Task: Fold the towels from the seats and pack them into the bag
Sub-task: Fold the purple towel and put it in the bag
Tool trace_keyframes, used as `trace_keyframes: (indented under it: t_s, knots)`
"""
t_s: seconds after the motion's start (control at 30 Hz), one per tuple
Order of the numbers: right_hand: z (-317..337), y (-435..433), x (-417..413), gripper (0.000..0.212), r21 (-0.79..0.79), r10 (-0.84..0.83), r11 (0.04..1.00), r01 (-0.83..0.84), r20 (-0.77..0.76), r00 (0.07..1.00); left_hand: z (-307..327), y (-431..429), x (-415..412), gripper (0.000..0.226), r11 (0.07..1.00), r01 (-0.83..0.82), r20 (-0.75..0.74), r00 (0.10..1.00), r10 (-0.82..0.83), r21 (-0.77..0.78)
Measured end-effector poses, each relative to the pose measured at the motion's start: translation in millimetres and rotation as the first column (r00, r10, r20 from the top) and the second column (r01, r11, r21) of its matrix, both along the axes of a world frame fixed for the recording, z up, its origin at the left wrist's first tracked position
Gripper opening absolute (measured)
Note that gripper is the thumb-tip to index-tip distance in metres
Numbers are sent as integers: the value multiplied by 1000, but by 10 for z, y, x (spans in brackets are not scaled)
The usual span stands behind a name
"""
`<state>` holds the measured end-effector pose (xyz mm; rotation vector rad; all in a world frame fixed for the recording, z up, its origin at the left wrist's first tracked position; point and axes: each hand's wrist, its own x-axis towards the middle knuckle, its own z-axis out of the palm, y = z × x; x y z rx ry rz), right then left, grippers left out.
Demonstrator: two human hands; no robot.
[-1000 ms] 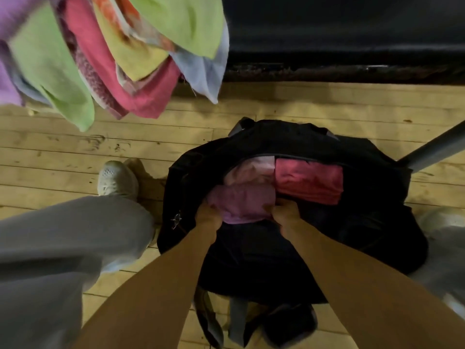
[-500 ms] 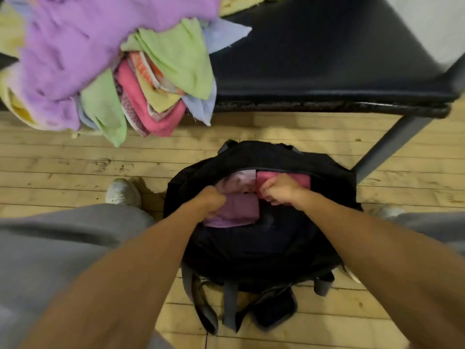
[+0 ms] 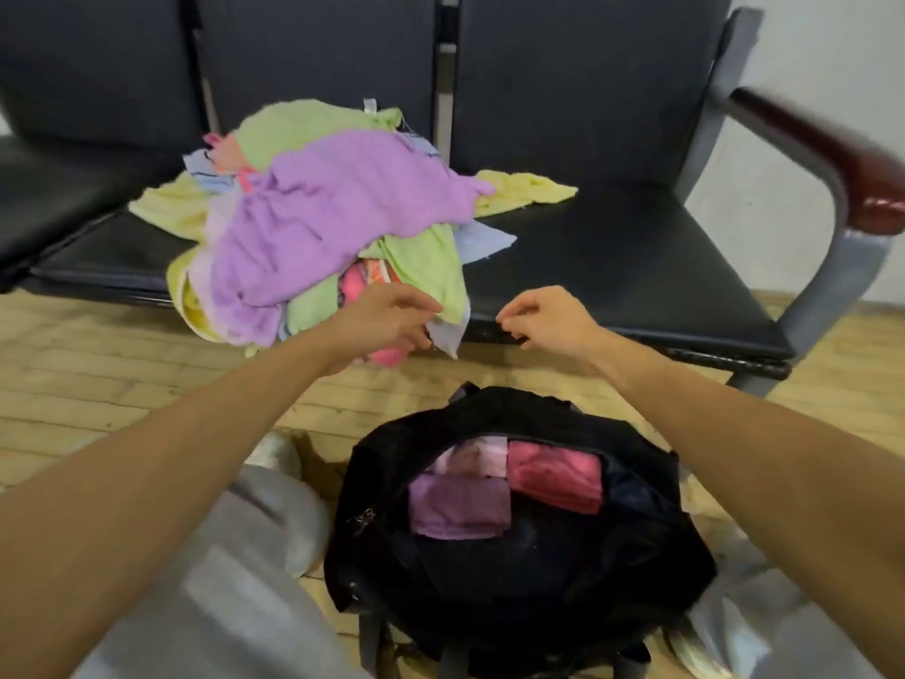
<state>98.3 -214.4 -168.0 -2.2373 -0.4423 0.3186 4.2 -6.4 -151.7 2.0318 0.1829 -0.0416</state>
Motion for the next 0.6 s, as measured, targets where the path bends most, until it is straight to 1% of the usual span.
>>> trace_keyframes:
  t_s: [0.1,0.13,0.2,0.27,0.33,0.4,0.47,0.5,0.53,0.6]
  knots:
    - [167,270,68,11,42,22,999,-24,60,998,117,385,34,17,996,-87,134,987,84,17]
    - [194,365,97,11,59,28,998,-32,73,997,108,520,54,20,991,-124,178,978,112,53]
    - [214,552,157,10,96,26,995,-34,82,996,52,761,99,27,956,-233,246,951,186,179]
    - [207,743,217,11,137,30,990,-40,74,997,-7,963,154,30,888,-355,300,916,267,294]
    - [194,915,243,10,195,32,980,-40,44,999,-77,1145,208,39,820,-396,294,910,291,414]
    - [167,1058,238,10,250,31,968,-34,17,999,-170,1324,227,51,769,-333,207,943,261,546]
    - [128,1145,214,11,275,33,961,-36,17,999,-274,1470,217,57,752,-263,121,963,240,605]
    - [106,1172,201,12,272,43,961,-48,24,999,-313,1521,214,55,740,-265,125,963,240,618]
    - [91,1186,187,13,267,56,962,-61,25,998,-337,1557,215,48,722,-285,153,957,245,630]
    - [83,1188,150,15,269,75,960,-72,-1,997,-319,1555,213,25,683,-354,229,935,270,639]
